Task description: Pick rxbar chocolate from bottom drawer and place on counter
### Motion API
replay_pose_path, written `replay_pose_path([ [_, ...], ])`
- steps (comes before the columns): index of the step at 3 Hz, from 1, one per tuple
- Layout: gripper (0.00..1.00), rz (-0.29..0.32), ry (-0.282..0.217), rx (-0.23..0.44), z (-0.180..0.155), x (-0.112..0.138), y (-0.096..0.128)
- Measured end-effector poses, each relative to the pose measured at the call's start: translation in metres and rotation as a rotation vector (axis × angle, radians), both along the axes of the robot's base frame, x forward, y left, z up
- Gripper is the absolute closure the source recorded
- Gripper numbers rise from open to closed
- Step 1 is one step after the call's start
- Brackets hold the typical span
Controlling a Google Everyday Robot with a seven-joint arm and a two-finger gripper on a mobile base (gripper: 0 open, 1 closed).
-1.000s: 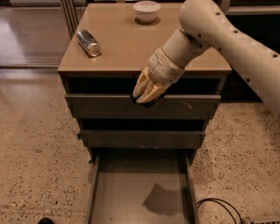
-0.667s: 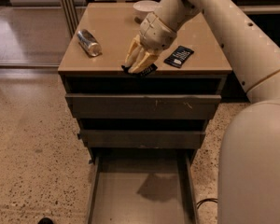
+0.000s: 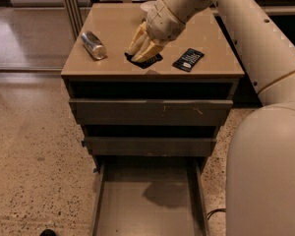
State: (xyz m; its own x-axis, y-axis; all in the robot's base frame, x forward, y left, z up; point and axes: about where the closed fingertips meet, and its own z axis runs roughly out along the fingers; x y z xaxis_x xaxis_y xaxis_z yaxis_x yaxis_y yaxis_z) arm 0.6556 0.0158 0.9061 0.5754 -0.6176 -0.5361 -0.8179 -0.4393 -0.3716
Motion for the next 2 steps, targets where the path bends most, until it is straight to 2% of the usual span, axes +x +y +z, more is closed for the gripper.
replay_pose_path([
  [1,1.0,-0.038,-0.028,-0.037,-0.008,0.027,0.003],
  [2,1.0,-0.075,-0.027,-0.066,-0.024,0.058,0.007],
])
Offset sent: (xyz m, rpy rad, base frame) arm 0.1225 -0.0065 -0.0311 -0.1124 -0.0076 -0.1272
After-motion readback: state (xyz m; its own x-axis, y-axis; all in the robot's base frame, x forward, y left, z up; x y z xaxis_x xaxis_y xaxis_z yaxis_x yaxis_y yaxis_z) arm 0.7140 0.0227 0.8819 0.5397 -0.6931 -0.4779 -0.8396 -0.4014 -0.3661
